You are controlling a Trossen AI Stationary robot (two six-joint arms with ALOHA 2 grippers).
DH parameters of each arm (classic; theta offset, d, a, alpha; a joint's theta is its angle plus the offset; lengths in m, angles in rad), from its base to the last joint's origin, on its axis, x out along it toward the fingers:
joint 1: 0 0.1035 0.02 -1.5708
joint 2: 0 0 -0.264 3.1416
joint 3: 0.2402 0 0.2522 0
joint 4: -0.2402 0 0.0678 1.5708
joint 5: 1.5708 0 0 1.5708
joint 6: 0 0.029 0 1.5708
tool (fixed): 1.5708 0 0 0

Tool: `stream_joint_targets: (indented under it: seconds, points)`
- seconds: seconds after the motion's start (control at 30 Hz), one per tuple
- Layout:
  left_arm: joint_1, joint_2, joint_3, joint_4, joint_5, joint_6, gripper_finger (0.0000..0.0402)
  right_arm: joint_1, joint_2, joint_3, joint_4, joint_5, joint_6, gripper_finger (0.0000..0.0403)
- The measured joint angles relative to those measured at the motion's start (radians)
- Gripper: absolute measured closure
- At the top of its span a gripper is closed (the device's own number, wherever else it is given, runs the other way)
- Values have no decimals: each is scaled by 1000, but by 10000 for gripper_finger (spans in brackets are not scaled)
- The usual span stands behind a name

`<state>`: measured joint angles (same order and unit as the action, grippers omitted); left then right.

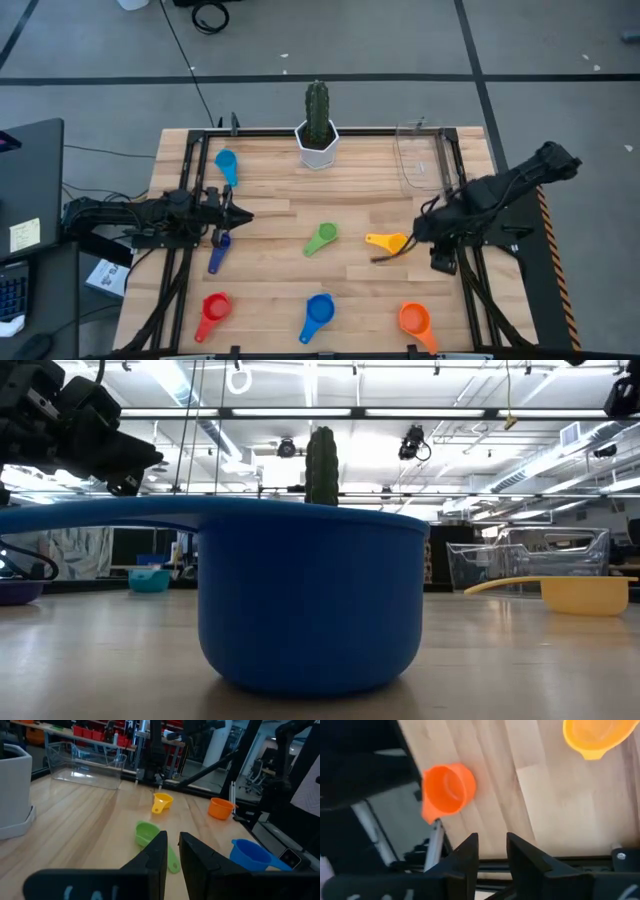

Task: Nest measuring cups in basket
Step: Adjust the orange measuring cup

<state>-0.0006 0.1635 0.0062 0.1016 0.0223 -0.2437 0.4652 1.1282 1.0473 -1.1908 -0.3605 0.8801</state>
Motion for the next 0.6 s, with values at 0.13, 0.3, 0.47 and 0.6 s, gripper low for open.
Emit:
stream_joint_targets:
  seconds: [0.13, 0.3, 0.47, 0.6]
  points:
    - [0, 0, 0, -4, 0, 0, 347, 61, 85, 0, 22, 3, 15, 296]
    - [0, 0, 0, -4, 0, -11, 347, 97, 191, 0, 136, 35, 54, 296]
    - [0, 0, 0, -3, 0, -40, 347, 121, 299, 0, 250, 31, 105, 296]
    - [0, 0, 0, -3, 0, -41, 347, 145, 376, 0, 289, 27, 146, 296]
